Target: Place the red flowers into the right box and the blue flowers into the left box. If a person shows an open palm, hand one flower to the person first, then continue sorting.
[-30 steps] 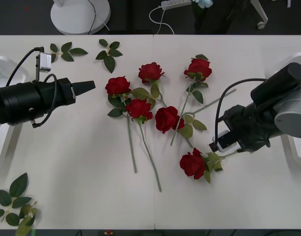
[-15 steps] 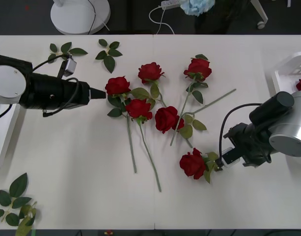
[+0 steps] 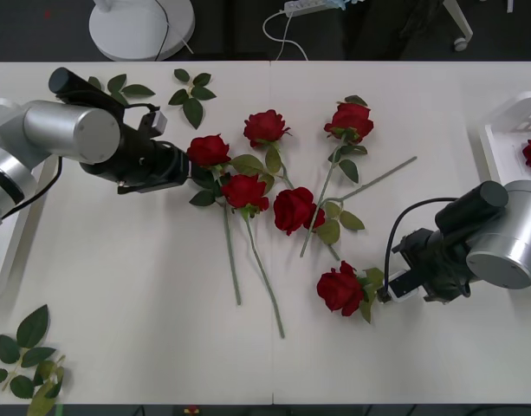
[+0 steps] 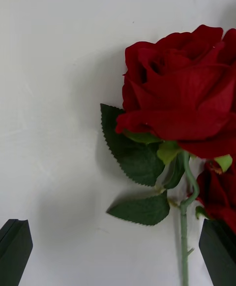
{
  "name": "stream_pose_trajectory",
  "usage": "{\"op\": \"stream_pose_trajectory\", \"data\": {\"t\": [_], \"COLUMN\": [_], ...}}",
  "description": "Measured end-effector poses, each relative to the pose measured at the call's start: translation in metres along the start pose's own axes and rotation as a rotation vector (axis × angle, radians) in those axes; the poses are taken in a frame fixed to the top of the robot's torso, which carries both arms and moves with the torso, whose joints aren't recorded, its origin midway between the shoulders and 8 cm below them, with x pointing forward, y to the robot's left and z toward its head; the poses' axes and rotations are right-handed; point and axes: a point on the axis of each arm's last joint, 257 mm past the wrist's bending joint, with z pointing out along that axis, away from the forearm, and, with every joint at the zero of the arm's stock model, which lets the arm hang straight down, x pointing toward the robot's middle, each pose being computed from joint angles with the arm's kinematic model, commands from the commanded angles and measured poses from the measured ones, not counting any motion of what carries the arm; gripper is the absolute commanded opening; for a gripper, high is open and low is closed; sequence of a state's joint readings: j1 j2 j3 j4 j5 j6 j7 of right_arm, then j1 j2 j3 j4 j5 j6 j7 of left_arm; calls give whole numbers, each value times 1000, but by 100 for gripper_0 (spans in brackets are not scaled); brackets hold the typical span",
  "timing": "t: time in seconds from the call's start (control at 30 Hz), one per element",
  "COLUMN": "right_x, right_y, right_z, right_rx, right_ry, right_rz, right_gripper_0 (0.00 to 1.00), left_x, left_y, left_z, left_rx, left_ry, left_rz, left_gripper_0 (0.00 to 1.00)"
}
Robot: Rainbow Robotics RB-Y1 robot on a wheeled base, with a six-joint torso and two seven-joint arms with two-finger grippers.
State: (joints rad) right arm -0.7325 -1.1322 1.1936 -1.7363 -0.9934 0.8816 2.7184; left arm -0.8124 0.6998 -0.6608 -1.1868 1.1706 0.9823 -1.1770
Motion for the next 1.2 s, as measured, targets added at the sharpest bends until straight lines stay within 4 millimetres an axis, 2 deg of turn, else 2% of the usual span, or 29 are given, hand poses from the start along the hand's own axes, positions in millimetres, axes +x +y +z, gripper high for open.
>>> {"op": "stream_pose_trajectory", "data": {"t": [0.37,0.57,0.87,0.93,1.0,1.03,1.13,1.2], "right_x": [-9,-12,-8,-7,-6,-7,-7,-7], "right_y": [-6,-19,-20,-20,-20,-18,-14,-12], "right_z": [12,16,17,19,21,22,25,26], "right_rx": [7,51,59,68,78,77,71,68], "right_ry": [-16,-13,2,7,6,7,9,9], "right_rz": [9,-15,-31,-36,-40,-44,-48,-39], "right_gripper_0": [100,100,98,81,57,53,28,17], "left_x": [14,1,-4,-4,-4,-3,-1,1], "left_y": [-33,-37,-39,-39,-39,-38,-36,-34], "left_z": [43,48,56,57,57,58,59,59], "left_rx": [-25,-74,-159,-173,-183,-189,-211,-231], "left_ry": [39,21,-7,-9,-8,-7,-3,6], "left_rz": [24,63,186,206,219,227,249,265], "left_gripper_0": [100,100,100,100,100,100,100,100]}}
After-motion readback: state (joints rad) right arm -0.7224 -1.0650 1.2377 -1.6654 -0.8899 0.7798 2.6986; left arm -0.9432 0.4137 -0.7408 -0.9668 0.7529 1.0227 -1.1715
